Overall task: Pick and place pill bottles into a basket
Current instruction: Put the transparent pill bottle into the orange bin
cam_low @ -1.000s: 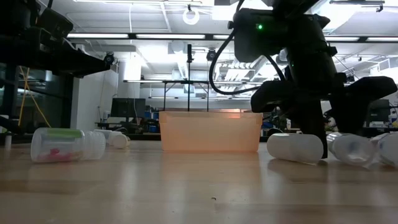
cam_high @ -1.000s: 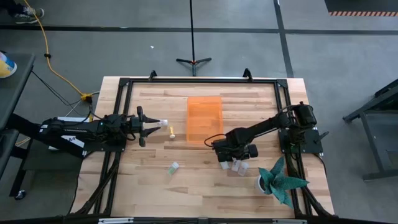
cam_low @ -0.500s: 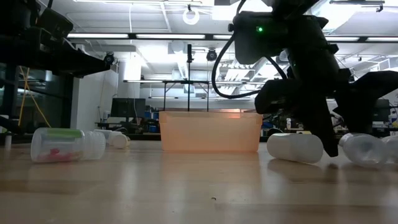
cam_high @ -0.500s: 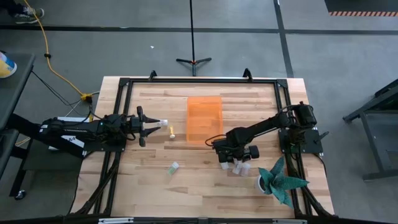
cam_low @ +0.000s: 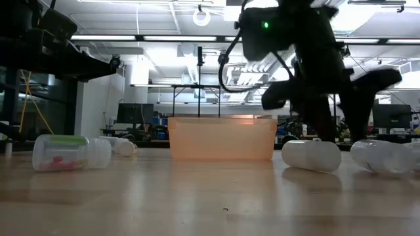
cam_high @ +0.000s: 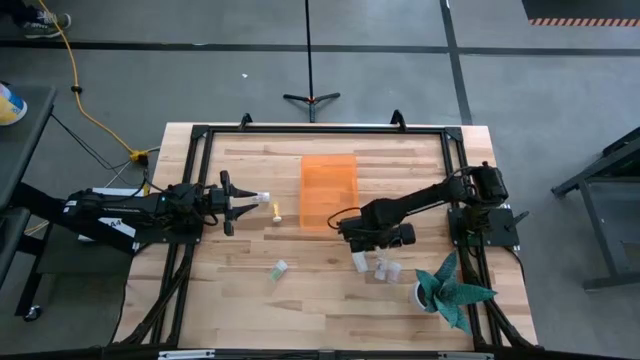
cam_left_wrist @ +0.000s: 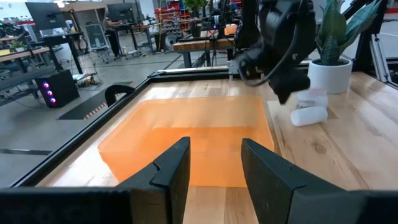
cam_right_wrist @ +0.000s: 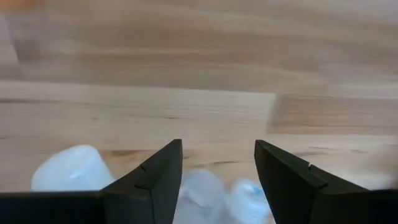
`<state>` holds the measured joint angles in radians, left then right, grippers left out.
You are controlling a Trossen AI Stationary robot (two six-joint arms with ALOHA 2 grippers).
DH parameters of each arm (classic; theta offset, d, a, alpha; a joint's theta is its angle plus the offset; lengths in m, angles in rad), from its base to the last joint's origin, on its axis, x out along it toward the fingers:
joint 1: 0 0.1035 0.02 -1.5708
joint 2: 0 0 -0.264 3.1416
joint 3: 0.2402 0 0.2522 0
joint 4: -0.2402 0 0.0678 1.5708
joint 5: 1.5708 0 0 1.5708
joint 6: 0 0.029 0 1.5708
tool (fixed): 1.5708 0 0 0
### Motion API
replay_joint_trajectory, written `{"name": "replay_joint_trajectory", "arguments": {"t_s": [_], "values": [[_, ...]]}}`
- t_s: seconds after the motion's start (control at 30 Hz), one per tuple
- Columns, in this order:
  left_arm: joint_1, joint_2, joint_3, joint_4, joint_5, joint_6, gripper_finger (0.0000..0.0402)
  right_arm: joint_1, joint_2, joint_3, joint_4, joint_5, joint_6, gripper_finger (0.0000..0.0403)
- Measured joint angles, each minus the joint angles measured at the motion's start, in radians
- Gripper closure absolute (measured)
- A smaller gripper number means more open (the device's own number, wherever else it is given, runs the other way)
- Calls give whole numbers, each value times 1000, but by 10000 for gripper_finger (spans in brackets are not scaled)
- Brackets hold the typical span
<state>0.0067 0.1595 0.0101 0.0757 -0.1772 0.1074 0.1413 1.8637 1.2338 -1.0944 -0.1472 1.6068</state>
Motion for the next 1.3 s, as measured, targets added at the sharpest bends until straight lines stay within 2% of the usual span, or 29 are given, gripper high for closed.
{"name": "replay_joint_trajectory", "arguments": {"t_s": [0.13, 0.27, 0.43, 0.63, 1.3], "values": [[0, 0, 0, 0, 0, 0, 224, 18, 0, 125, -132, 79, 41, 210], [0, 0, 0, -5, 0, 0, 225, 79, -1, 187, -76, 149, 92, 210], [0, 0, 0, -6, 0, 0, 225, 153, 7, 186, -60, 145, 180, 210], [0, 0, 0, -6, 1, 0, 225, 196, 63, 186, -53, 77, 223, 210], [0, 0, 0, -5, 3, 0, 225, 199, 153, 183, -49, 73, 199, 210]]}}
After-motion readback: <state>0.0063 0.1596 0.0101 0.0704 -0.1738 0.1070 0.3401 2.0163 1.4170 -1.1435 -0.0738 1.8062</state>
